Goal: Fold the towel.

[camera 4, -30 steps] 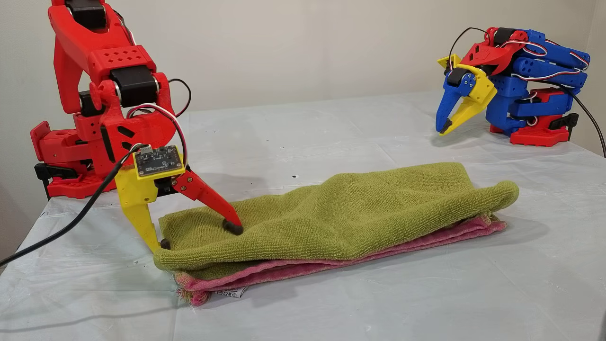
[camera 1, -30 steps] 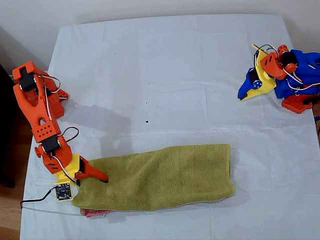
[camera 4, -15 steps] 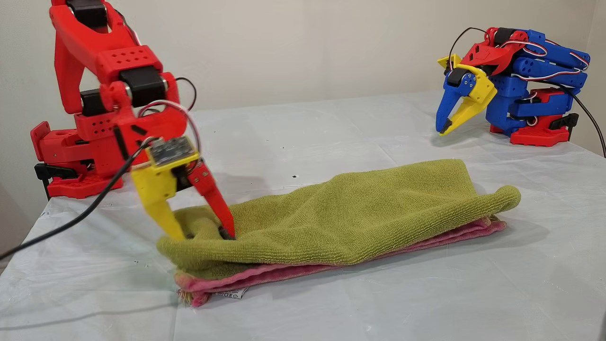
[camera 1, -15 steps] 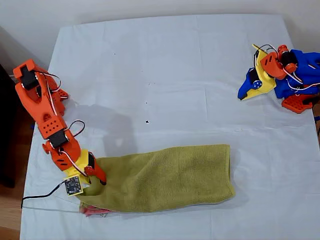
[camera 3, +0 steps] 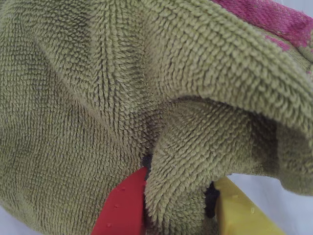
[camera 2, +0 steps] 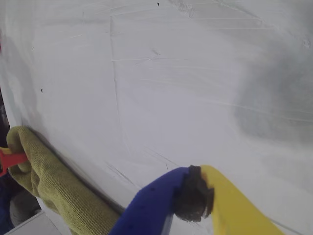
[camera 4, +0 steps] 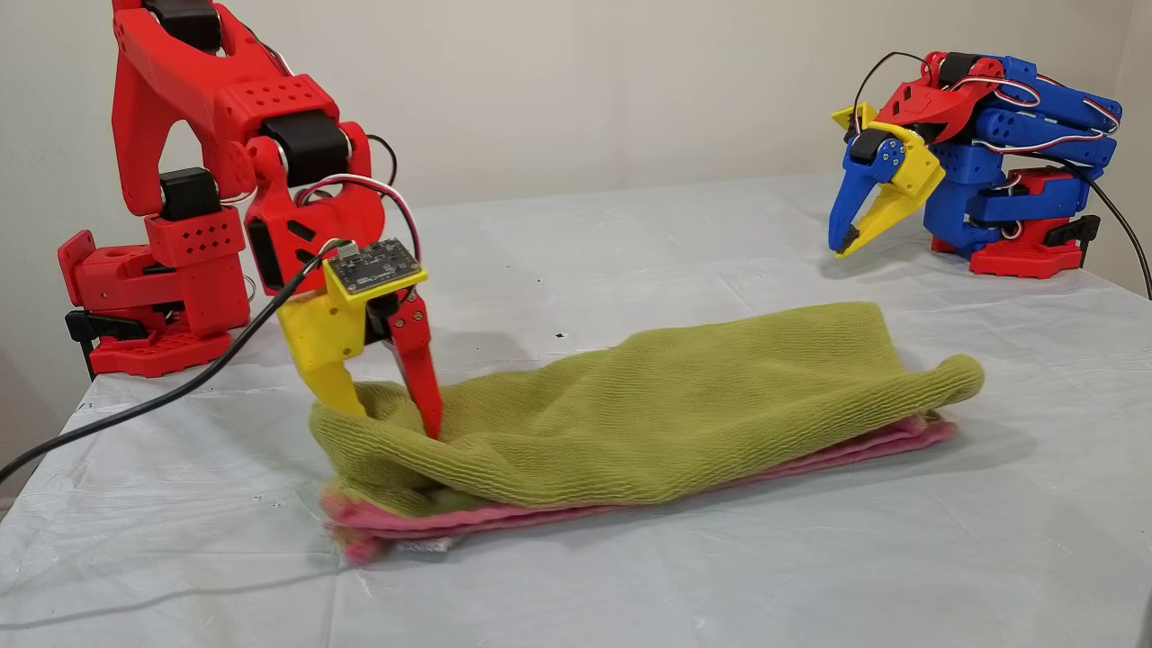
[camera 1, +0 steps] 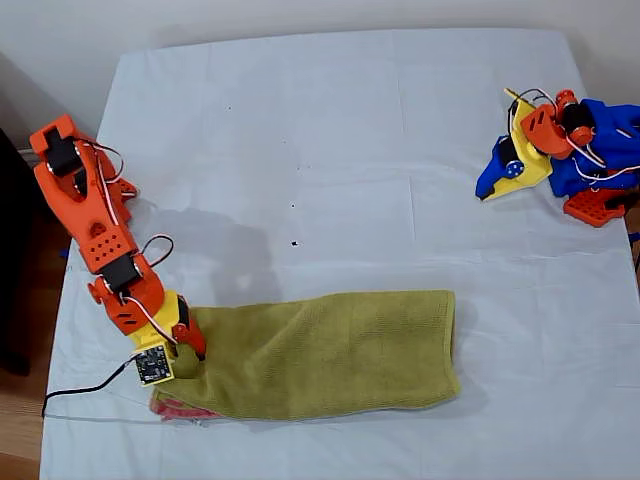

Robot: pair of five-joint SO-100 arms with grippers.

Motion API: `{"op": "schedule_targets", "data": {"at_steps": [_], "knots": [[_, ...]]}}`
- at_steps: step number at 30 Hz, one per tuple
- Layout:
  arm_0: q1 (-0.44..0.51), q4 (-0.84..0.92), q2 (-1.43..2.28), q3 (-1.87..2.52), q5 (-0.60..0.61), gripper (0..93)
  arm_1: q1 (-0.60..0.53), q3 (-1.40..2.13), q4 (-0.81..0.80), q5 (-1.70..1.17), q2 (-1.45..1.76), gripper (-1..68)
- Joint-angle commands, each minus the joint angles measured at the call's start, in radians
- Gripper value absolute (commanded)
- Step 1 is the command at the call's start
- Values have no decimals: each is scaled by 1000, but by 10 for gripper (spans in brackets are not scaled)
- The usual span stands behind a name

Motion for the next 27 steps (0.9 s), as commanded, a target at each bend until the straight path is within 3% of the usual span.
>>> {"op": "schedule_targets", "data": {"at_steps": [1, 12, 21, 27], "knots": [[26, 140, 89, -17, -21, 15, 8, 100, 2, -5, 215, 1], [2, 431, 410, 28, -6, 2, 8, 100, 2, -5, 215, 1], [-48, 787, 420, -276, 35, 2, 8, 100, 2, -5, 215, 1], [-118, 787, 515, -341, 120, 2, 8, 100, 2, -5, 215, 1]]}}
